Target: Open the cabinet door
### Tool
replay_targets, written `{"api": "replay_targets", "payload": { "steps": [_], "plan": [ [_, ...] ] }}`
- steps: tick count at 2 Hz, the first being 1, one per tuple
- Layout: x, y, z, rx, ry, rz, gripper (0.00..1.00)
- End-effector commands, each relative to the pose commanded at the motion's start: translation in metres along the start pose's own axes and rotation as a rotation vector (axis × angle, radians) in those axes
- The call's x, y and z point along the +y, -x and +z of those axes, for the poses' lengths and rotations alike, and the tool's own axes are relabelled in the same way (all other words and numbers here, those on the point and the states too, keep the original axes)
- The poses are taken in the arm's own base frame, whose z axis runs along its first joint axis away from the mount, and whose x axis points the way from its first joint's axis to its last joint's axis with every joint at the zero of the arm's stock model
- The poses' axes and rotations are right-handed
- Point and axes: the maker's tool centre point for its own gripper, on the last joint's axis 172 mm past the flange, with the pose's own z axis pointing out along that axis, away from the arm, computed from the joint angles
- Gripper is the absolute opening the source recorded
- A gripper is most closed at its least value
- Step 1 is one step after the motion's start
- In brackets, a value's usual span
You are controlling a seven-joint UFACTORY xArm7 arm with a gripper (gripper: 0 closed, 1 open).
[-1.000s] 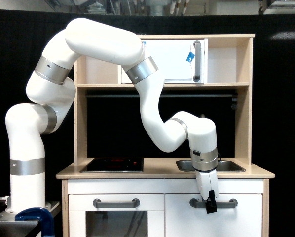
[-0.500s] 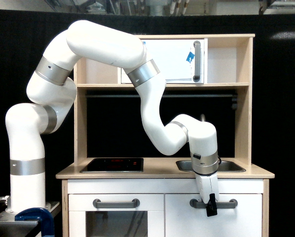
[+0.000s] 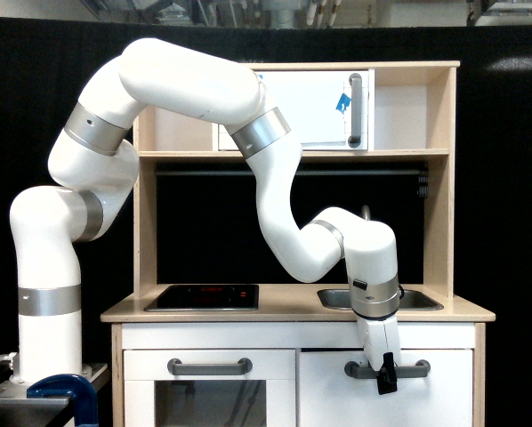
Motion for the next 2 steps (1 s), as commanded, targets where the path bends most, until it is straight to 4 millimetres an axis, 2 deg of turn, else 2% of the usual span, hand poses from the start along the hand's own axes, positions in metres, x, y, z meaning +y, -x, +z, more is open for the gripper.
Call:
{"api": "replay_targets", "payload": {
  "steps": [2],
  "plan": [
    [0.042,-0.035,-0.014,0.0,0.0,0.0,1.0]
  ]
}}
